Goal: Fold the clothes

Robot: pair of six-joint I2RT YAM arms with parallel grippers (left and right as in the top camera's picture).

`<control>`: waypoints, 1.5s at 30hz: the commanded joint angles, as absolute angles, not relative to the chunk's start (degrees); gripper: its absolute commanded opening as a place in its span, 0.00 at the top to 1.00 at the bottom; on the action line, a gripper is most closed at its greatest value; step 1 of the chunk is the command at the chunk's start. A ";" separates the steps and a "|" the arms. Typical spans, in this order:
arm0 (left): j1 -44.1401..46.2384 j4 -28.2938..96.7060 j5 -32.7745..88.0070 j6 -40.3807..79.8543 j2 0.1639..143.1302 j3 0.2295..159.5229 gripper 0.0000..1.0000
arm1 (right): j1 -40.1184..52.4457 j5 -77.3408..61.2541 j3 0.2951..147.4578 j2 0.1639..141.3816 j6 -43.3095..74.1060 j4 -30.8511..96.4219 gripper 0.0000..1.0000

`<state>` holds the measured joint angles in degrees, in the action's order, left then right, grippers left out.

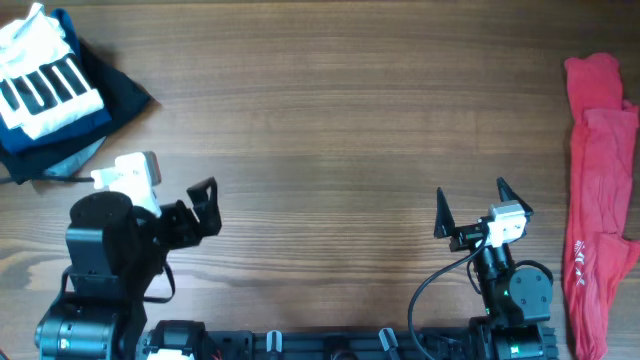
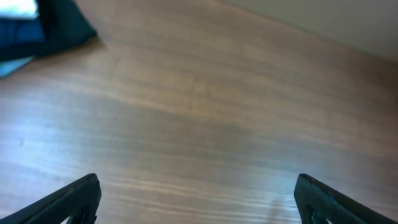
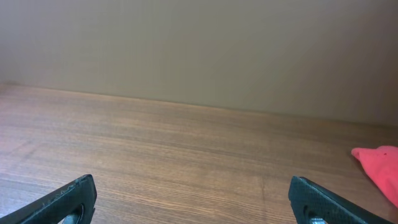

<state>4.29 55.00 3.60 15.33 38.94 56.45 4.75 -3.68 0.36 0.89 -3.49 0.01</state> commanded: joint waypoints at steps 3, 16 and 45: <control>-1.61 52.82 1.87 14.15 28.80 48.03 0.00 | 4.43 -4.80 0.32 0.58 -2.83 -0.19 0.00; -2.04 14.20 5.17 14.17 1.65 10.22 0.00 | 4.43 -4.80 0.32 0.60 -2.87 -0.19 0.00; 0.58 3.68 7.68 10.90 0.16 0.34 0.00 | 4.43 -4.80 0.32 0.60 -2.87 -0.19 0.00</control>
<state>0.38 3.42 6.81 10.20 0.78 0.49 4.71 -4.08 0.36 0.89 -3.29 0.03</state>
